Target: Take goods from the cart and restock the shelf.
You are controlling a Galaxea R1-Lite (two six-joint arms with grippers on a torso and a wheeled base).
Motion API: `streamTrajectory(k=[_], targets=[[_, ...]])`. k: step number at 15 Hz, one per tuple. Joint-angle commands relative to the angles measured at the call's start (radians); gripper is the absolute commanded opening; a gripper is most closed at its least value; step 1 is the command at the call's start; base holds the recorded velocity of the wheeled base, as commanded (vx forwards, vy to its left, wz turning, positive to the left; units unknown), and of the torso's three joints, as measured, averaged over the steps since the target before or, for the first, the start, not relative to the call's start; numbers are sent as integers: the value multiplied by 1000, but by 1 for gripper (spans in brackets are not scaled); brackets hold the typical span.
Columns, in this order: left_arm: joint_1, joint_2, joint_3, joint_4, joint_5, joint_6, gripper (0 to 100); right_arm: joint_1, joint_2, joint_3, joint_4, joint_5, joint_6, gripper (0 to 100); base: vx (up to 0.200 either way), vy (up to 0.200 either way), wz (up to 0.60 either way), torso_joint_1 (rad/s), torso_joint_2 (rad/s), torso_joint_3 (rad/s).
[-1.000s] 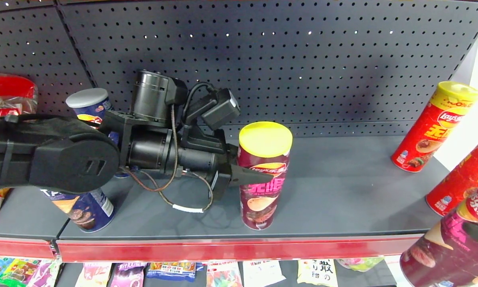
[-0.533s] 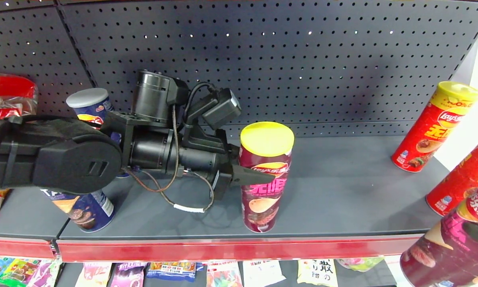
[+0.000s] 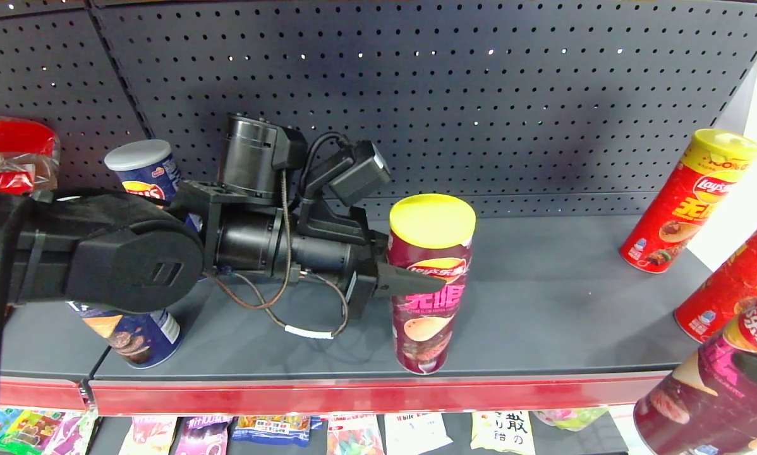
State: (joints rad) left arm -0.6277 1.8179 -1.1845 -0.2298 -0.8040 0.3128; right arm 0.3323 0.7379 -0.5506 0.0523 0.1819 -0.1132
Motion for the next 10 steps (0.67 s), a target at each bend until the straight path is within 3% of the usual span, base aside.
streamTrajectory(k=[1,10], targets=[[-7,-3,14,0,-14,5,0,1,0,0,0,1,0,0,0,0,0,0,0,0],[-14,-2,28,0,-4,8,0,1,-2,-2,0,-1,0,0,0,0,0,0,0,0]])
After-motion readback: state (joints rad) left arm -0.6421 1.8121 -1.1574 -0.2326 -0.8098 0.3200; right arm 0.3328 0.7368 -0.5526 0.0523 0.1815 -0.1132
